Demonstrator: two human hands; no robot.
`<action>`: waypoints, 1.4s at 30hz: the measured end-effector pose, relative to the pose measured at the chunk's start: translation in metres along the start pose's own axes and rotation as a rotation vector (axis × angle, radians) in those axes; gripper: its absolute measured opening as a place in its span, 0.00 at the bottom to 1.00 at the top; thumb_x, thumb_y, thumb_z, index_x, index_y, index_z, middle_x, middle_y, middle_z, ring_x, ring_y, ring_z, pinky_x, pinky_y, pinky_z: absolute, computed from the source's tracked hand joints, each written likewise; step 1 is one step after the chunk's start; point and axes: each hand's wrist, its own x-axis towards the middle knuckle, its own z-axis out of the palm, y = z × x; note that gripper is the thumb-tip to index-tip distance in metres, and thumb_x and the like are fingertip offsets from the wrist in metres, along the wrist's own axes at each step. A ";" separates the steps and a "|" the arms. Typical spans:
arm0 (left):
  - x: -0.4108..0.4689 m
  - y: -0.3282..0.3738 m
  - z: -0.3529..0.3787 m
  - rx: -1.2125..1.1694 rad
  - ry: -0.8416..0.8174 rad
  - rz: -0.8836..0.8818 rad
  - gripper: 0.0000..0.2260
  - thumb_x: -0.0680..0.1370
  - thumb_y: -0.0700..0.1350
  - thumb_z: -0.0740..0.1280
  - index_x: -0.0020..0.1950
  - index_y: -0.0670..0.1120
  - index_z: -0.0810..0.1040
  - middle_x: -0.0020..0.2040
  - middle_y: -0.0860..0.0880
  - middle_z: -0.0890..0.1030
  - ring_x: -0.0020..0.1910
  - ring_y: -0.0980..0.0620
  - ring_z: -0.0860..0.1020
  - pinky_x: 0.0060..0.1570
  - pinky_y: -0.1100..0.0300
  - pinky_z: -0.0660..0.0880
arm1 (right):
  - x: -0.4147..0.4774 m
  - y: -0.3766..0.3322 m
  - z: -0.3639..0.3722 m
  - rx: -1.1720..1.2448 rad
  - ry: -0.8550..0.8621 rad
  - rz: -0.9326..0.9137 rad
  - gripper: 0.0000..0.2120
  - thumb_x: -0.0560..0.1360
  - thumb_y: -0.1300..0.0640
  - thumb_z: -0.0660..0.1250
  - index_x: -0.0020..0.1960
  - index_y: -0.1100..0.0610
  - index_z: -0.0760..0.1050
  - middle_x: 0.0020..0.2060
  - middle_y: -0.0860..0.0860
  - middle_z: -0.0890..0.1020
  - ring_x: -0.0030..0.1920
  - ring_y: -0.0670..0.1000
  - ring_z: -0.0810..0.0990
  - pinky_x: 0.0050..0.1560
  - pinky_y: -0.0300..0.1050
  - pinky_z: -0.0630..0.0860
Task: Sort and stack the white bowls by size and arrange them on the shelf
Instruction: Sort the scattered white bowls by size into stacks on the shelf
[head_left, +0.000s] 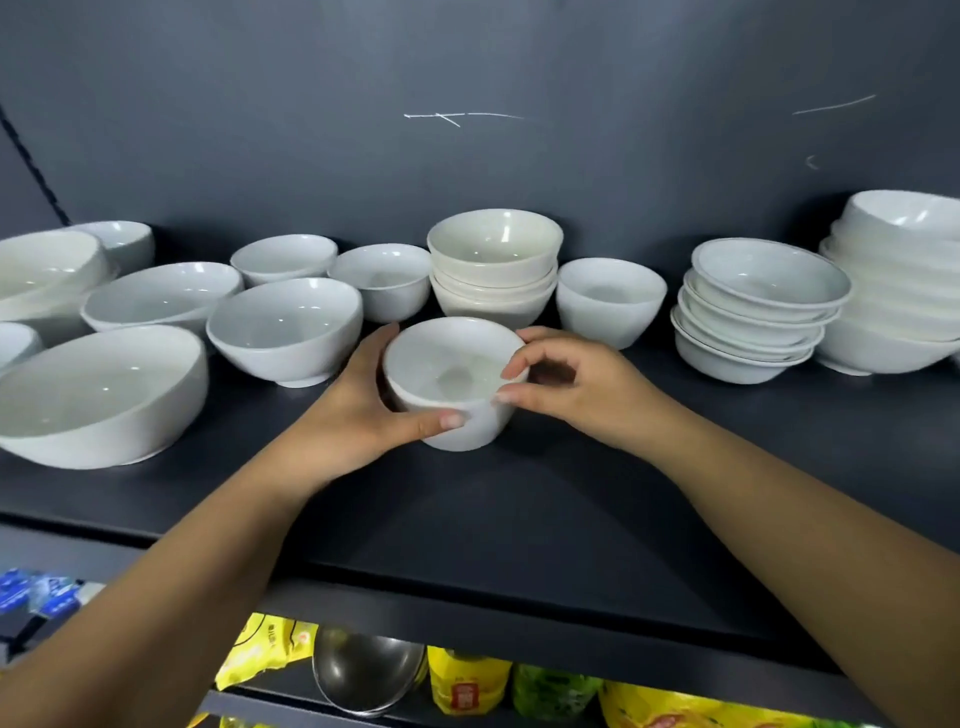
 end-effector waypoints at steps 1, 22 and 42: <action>0.000 0.000 0.002 -0.008 0.009 -0.007 0.47 0.54 0.61 0.75 0.68 0.46 0.65 0.61 0.54 0.75 0.60 0.58 0.74 0.60 0.58 0.72 | -0.004 0.001 -0.005 0.069 0.041 0.025 0.06 0.68 0.58 0.72 0.43 0.52 0.76 0.50 0.44 0.78 0.52 0.45 0.77 0.55 0.31 0.72; -0.015 -0.002 -0.009 -0.400 0.094 -0.006 0.26 0.57 0.54 0.73 0.53 0.50 0.77 0.51 0.53 0.83 0.56 0.53 0.79 0.55 0.57 0.74 | 0.001 0.026 -0.052 -0.570 0.517 0.208 0.13 0.68 0.50 0.73 0.40 0.56 0.72 0.43 0.51 0.74 0.44 0.49 0.72 0.42 0.39 0.64; -0.020 -0.005 -0.007 -0.238 0.053 0.021 0.33 0.55 0.60 0.79 0.56 0.59 0.72 0.50 0.64 0.80 0.49 0.70 0.77 0.42 0.77 0.72 | -0.028 0.028 -0.031 0.222 0.529 0.221 0.44 0.54 0.55 0.80 0.65 0.57 0.64 0.55 0.49 0.78 0.59 0.49 0.76 0.58 0.45 0.74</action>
